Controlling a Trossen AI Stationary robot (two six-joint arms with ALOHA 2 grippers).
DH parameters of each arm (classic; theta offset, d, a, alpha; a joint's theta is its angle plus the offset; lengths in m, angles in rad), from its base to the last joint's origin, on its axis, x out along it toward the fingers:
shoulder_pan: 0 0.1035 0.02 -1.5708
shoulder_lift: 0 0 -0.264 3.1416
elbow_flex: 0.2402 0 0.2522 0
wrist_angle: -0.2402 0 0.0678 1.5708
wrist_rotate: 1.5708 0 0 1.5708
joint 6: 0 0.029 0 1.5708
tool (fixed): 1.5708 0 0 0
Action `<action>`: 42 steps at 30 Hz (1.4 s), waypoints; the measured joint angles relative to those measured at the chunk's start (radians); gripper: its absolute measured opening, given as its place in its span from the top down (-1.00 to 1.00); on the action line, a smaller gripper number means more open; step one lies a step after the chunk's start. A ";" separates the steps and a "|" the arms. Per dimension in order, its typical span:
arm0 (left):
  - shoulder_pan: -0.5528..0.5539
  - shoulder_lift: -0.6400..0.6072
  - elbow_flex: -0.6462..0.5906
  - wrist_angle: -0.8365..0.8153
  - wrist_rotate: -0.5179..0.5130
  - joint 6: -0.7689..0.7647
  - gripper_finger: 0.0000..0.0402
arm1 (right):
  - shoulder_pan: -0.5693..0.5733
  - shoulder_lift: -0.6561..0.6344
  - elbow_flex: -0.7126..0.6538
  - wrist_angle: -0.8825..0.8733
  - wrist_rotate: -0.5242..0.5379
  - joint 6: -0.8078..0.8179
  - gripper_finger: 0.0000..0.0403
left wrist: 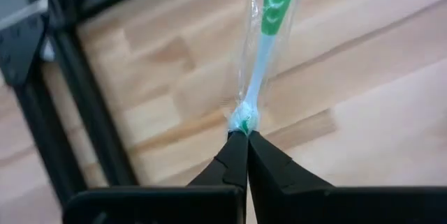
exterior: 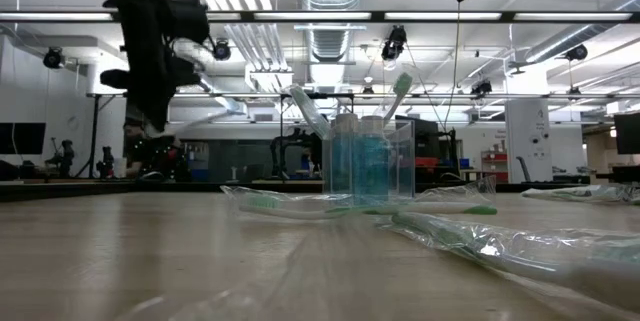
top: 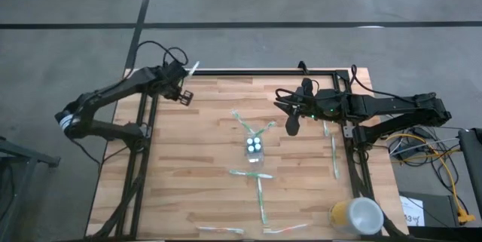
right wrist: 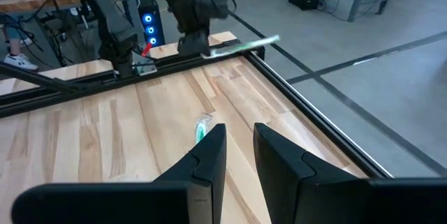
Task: Pick & Place toothbrushing station
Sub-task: Put the white green toothbrush into the back side of the transparent organizer
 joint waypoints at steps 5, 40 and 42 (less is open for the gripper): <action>-0.041 -0.084 0.010 0.126 0.061 0.149 0.98 | 0.000 0.000 0.000 0.000 0.000 0.001 0.66; -0.276 -0.162 0.010 0.585 0.757 0.678 0.98 | 0.000 0.000 0.000 0.000 0.000 0.001 0.66; -0.293 -0.156 0.010 0.586 0.762 0.677 0.98 | 0.000 0.000 0.000 0.000 0.000 0.000 0.66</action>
